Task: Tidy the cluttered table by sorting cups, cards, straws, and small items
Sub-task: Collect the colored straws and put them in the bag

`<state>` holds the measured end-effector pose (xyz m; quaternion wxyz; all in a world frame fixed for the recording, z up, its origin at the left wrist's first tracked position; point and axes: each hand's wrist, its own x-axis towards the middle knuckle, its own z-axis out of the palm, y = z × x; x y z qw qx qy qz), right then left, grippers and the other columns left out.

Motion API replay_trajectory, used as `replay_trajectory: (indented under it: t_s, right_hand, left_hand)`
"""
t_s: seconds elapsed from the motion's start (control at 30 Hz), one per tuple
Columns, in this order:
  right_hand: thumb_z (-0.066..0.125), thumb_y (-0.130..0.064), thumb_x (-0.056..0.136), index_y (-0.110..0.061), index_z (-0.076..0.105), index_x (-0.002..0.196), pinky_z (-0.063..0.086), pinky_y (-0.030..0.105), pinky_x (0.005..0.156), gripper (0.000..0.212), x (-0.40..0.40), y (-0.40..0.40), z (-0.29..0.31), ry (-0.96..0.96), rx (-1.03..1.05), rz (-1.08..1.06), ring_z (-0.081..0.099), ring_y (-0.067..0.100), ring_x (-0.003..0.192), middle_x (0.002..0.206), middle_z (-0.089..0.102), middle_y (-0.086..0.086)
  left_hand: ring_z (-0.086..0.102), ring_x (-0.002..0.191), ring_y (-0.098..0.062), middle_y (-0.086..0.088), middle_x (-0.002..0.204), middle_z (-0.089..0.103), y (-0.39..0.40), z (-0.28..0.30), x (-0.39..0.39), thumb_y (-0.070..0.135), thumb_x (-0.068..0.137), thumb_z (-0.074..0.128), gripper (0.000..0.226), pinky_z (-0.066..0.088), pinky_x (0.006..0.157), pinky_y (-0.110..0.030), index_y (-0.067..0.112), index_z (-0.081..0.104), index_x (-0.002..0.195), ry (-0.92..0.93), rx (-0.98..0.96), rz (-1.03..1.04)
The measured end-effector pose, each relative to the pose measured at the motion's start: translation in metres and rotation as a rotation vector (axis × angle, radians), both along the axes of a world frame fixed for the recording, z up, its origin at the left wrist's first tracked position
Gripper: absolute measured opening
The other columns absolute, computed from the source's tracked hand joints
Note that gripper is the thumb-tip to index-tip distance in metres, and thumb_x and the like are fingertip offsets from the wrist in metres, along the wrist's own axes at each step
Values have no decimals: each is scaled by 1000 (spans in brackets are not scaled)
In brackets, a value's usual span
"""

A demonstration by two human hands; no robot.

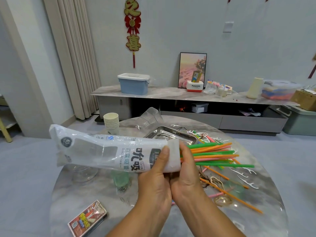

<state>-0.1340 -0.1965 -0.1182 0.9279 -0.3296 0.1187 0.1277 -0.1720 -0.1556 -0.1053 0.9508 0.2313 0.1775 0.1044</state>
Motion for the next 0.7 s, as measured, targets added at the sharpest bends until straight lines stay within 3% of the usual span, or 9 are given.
replay_trajectory:
  t_s: [0.13,0.23,0.3,0.4,0.5,0.63,0.7]
  right_hand:
    - [93,-40,61,-3,67,130,47,52,109,82,-5,4,-4,-78,39,48,62,38,123,132,64,24]
    - [83,-36,73,-5,68,128,49,48,104,65,-7,0,2,-133,38,-9,68,33,107,123,70,21]
    - [77,-36,79,-10,68,127,49,49,102,55,-4,-9,9,-145,41,-93,69,29,101,119,73,18]
    - [75,-36,84,-22,69,110,55,43,88,30,6,-25,15,-159,61,-189,73,22,86,103,77,8]
    - [69,-38,89,-24,67,96,56,41,86,16,16,-38,19,-187,78,-226,72,22,94,108,74,7]
    - [58,-37,98,-23,72,74,51,38,80,31,11,-28,12,-178,-23,-142,69,19,84,95,75,4]
    - [65,-42,91,-21,76,86,50,38,78,24,0,-11,5,-161,-122,0,68,21,81,93,74,7]
  left_hand:
    - [72,99,-33,-22,112,72,16,1,11,11,64,83,59,61,75,-43,0,67,120,21,-88,-27]
    - [74,83,-30,-21,105,74,32,6,19,10,76,79,39,61,62,-39,2,69,112,45,-74,-11]
    - [74,79,-27,-19,104,75,41,6,23,7,81,77,29,60,64,-38,4,68,107,89,-59,34]
    - [73,88,-26,-17,106,74,48,5,23,5,80,78,29,59,71,-41,5,66,107,118,-46,47]
    - [70,96,-24,-15,109,73,47,1,21,9,78,81,32,56,71,-36,7,65,106,126,4,56]
    - [71,84,-20,-11,102,75,34,-2,16,18,75,81,37,55,67,-31,6,68,107,92,64,42]
    - [73,89,-25,-14,104,75,23,-3,14,18,72,82,42,59,74,-34,4,70,110,57,32,1]
